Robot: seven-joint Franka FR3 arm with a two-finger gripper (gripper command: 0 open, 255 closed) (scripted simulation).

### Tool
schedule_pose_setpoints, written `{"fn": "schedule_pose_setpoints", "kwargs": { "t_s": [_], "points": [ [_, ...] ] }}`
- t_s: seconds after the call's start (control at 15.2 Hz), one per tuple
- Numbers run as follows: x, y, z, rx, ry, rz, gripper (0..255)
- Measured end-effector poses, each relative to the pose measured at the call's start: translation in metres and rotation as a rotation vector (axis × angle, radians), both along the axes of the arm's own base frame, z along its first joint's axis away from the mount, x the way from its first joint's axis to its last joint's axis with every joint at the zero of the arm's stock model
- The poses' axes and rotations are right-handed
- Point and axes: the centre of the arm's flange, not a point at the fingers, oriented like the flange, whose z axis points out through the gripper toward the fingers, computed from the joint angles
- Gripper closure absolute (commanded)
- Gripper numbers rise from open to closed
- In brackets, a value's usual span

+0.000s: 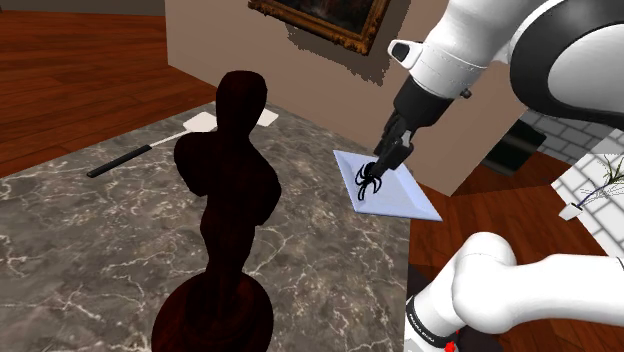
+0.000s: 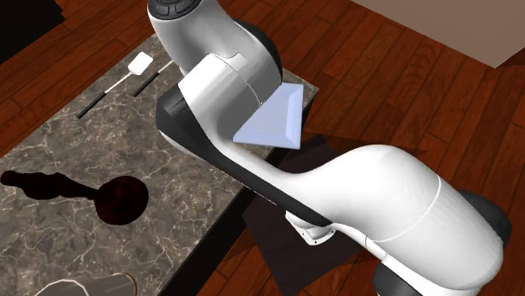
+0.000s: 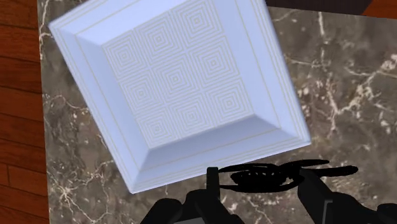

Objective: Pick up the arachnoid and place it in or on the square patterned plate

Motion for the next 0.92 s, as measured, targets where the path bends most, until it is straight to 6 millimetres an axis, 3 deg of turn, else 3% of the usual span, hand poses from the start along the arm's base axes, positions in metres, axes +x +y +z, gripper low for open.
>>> {"fn": "schedule_pose_setpoints", "kwargs": {
  "t_s": [0.46, 0.92],
  "points": [
    [0.034, -0.089, 0.002, 0.000, 0.001, 0.000, 255],
    [0.036, -0.099, -0.032, 0.000, 0.001, 0.001, 255]
  ]
}}
